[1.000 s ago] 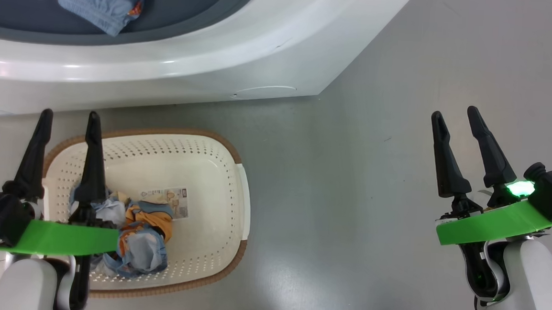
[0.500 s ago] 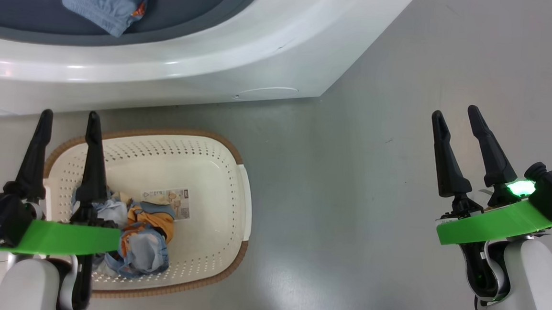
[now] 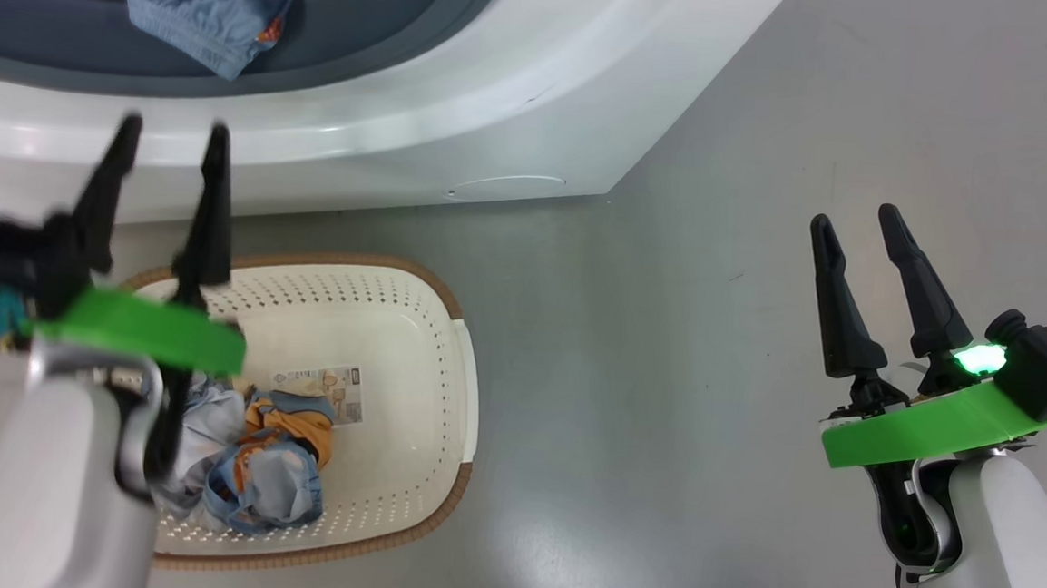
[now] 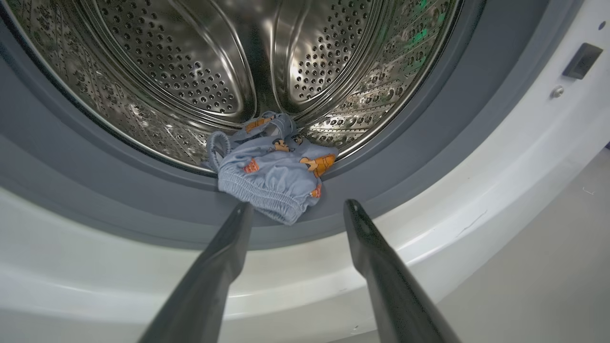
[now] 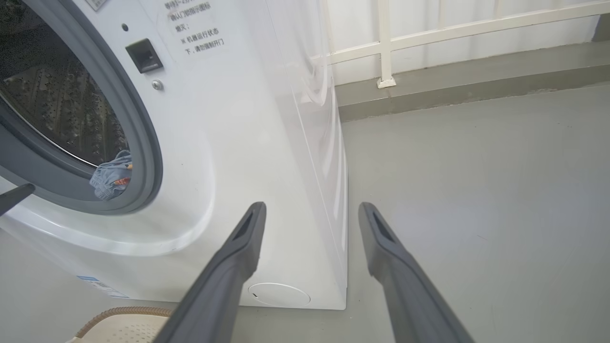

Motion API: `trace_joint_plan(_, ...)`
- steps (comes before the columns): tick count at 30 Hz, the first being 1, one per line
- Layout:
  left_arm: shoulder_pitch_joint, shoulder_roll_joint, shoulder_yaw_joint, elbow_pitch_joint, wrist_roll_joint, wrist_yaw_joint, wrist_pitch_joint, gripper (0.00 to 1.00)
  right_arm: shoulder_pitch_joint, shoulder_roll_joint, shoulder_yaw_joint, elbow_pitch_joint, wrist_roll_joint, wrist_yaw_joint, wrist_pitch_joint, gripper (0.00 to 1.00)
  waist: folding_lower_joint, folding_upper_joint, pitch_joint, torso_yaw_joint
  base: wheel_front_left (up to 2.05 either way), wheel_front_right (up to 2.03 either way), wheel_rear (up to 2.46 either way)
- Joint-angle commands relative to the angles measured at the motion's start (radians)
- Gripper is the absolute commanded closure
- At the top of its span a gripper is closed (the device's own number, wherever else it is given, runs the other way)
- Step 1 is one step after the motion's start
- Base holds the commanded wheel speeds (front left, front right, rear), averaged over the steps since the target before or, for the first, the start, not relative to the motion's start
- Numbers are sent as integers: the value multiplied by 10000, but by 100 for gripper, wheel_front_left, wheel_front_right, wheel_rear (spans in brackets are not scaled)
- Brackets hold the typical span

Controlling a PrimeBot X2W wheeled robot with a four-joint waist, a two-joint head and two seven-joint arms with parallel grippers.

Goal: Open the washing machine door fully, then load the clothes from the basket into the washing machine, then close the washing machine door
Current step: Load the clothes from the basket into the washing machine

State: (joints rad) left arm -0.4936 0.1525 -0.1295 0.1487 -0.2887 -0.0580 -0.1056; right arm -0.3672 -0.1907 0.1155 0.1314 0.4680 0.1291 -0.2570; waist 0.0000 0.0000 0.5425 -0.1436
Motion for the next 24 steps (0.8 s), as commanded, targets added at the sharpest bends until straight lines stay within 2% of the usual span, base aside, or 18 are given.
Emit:
trace_joint_plan(1,-290,282,287,-77,-50,-77,130,0,320,-73,196,-182,-17,16,-48,0,0,0,-15,-20,0,0,0)
trace_joint_plan(15,-3690,248,27,3520,-539,-190,2447,0,329,-33,347,-92,79,16,-48,0,0,0,-54,-363,0,0,0)
trace_joint_plan(24,-5103,204,-310,5422,-338,96,3432,0,304,20,327,-82,74,16,-48,0,0,0,15,-490,0,0,0)
